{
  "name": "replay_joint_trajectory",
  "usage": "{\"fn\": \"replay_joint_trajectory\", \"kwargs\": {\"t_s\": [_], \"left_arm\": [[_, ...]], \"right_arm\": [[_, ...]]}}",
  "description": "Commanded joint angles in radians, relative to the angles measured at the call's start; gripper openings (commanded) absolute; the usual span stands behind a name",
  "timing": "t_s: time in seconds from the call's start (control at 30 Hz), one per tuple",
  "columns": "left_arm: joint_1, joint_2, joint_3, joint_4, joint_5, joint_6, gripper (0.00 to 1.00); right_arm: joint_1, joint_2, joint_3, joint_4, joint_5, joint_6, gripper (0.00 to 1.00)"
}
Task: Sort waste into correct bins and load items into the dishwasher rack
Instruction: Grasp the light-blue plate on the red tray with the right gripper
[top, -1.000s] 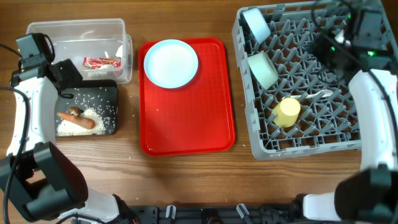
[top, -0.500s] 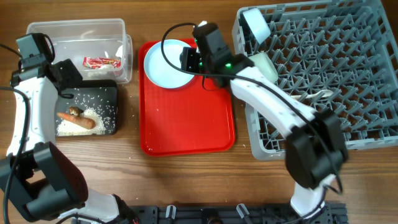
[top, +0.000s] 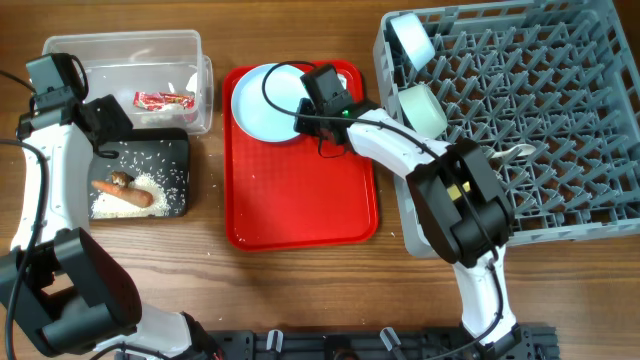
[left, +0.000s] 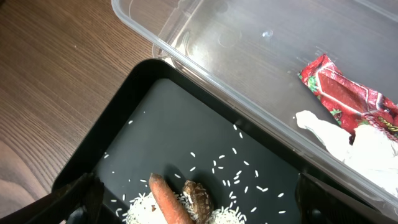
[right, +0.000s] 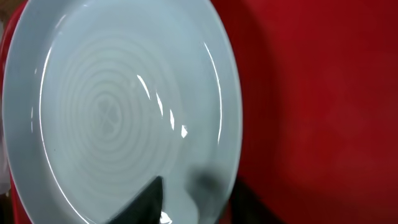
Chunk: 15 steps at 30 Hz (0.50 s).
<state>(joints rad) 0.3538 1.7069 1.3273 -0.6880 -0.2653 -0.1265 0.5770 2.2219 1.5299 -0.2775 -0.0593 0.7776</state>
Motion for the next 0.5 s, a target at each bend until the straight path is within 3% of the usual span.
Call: {"fn": "replay_joint_trajectory", "kwargs": {"t_s": [0.0,0.2,0.4,0.47], "left_arm": [[0.003,-0.022,0.016,0.000,-0.016,-0.016,1.00],[0.003,-0.022,0.016,0.000,-0.016,-0.016,1.00],[0.003,-0.022,0.016,0.000,-0.016,-0.016,1.00],[0.003,-0.022,0.016,0.000,-0.016,-0.016,1.00]], "right_arm": [[-0.002,0.057,-0.002,-0.027,-0.031,0.018,0.04],[-0.026,0.002,-0.002,-0.080,-0.027,0.004,0.04],[-0.061,-0.208,-0.002,-0.097,0.020,-0.248,0.04],[-0.067,-0.356,-0.002,-0.140,0.174,-0.353,0.04]]}}
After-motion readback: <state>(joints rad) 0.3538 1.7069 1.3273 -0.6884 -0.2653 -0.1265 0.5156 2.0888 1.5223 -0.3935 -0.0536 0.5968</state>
